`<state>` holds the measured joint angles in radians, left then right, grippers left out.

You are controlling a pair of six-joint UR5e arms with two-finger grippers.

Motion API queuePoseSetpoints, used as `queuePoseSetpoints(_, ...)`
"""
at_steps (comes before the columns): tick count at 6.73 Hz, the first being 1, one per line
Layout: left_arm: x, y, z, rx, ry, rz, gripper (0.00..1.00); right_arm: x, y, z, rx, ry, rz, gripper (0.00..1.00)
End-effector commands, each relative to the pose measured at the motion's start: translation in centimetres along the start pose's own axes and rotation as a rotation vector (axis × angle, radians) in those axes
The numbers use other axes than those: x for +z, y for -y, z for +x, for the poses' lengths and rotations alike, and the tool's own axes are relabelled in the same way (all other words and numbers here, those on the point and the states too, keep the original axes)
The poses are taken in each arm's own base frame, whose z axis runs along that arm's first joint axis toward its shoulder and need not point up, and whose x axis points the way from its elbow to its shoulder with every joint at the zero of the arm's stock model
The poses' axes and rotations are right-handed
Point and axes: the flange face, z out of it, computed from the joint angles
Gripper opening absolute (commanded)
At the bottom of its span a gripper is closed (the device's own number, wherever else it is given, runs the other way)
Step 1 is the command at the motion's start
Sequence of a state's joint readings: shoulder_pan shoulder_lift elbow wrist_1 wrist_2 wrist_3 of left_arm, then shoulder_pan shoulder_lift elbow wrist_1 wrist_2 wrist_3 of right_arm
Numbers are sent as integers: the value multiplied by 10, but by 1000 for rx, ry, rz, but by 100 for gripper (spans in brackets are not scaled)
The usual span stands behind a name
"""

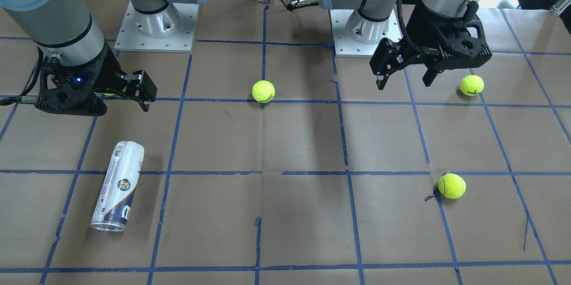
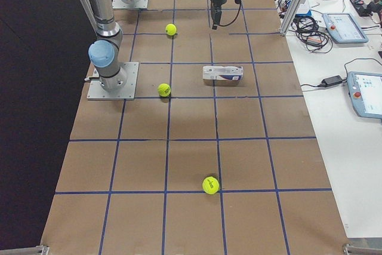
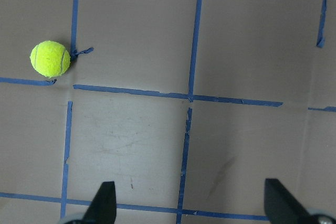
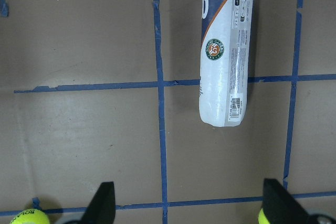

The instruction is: Lift up tennis ball bucket

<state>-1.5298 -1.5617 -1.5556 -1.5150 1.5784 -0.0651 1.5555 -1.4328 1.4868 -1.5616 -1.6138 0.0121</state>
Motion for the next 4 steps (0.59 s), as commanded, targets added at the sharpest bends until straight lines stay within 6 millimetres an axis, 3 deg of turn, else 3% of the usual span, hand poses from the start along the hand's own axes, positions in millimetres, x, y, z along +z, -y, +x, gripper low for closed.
queuePoseSetpoints(1, 0, 0, 0, 0, -1, 1, 100, 1, -1, 0, 0, -2, -1, 100)
queuePoseSetpoints(4, 1, 0, 0, 0, -3, 0, 100, 5, 0, 2, -9, -3, -6, 100)
